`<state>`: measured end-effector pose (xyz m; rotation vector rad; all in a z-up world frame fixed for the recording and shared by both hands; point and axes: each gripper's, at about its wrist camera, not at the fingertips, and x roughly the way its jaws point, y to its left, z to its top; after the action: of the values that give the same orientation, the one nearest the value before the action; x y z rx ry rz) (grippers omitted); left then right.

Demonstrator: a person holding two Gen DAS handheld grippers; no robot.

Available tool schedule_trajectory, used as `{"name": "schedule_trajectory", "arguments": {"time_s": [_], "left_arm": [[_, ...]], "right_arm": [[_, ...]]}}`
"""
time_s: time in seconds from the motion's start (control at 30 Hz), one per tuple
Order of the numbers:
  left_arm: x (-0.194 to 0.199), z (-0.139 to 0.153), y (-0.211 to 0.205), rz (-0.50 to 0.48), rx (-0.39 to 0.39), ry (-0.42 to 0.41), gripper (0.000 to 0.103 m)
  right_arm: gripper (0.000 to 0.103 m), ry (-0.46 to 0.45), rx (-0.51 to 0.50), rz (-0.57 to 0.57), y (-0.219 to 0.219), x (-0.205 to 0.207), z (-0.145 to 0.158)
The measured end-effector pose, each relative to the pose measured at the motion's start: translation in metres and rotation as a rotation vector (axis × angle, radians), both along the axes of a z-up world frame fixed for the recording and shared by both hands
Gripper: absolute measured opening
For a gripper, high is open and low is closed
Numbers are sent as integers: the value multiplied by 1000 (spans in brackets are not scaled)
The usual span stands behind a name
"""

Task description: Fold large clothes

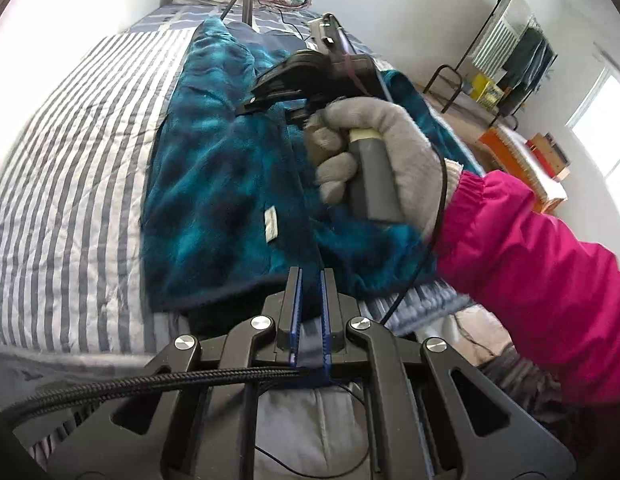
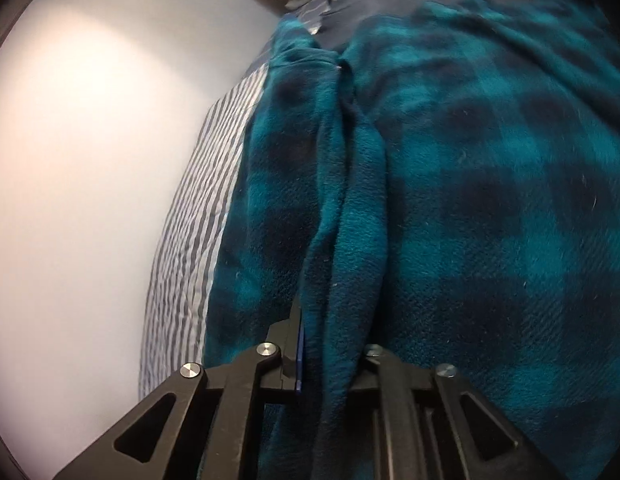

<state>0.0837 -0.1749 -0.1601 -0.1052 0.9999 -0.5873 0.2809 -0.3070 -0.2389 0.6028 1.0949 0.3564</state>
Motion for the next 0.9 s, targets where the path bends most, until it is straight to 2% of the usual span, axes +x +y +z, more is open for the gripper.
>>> {"name": "schedule_trajectory", "arguments": {"time_s": [0.07, 0.1, 0.2, 0.27, 0.37, 0.43, 0.5, 0.53, 0.6, 0.67, 0.73, 0.77, 0.83, 0.9], "left_arm": [[-5, 4, 21, 17, -25, -5, 5], [-5, 6, 27, 33, -25, -12, 5], [-1, 8, 45, 111, -14, -36, 5], [5, 6, 49, 143, -31, -17, 5], [12, -1, 44, 132, -59, 18, 7], [15, -5, 30, 94, -36, 15, 41], [13, -9, 16, 70, -9, -4, 46], [12, -9, 10, 60, 10, -12, 46], [12, -13, -1, 57, 64, -38, 46], [16, -20, -9, 47, 89, -23, 41], [19, -28, -15, 46, 129, -15, 24], [22, -32, -17, 50, 145, -6, 21], [26, -39, -17, 62, 142, 17, 5], [28, -42, -13, 72, 121, 30, 1]], "right_arm": [[32, -19, -55, 30, 0, -1, 13], [34, -35, -85, 37, -1, -4, 21], [35, -91, -148, 46, -8, -13, 46], [35, -125, -159, 47, -15, -18, 59], [35, -155, -160, 88, -14, -23, 76], [36, -172, -189, 130, -16, -30, 77], [52, -176, -218, 161, -9, -24, 74], [56, -177, -226, 166, -5, -22, 71], [58, -168, -232, 171, -4, -15, 65], [58, -150, -234, 171, -1, -3, 59], [58, -137, -258, 164, 2, 10, 54], [57, -133, -271, 164, 4, 17, 51], [57, -123, -302, 161, 7, 26, 47], [56, -111, -325, 161, 11, 37, 42]]}}
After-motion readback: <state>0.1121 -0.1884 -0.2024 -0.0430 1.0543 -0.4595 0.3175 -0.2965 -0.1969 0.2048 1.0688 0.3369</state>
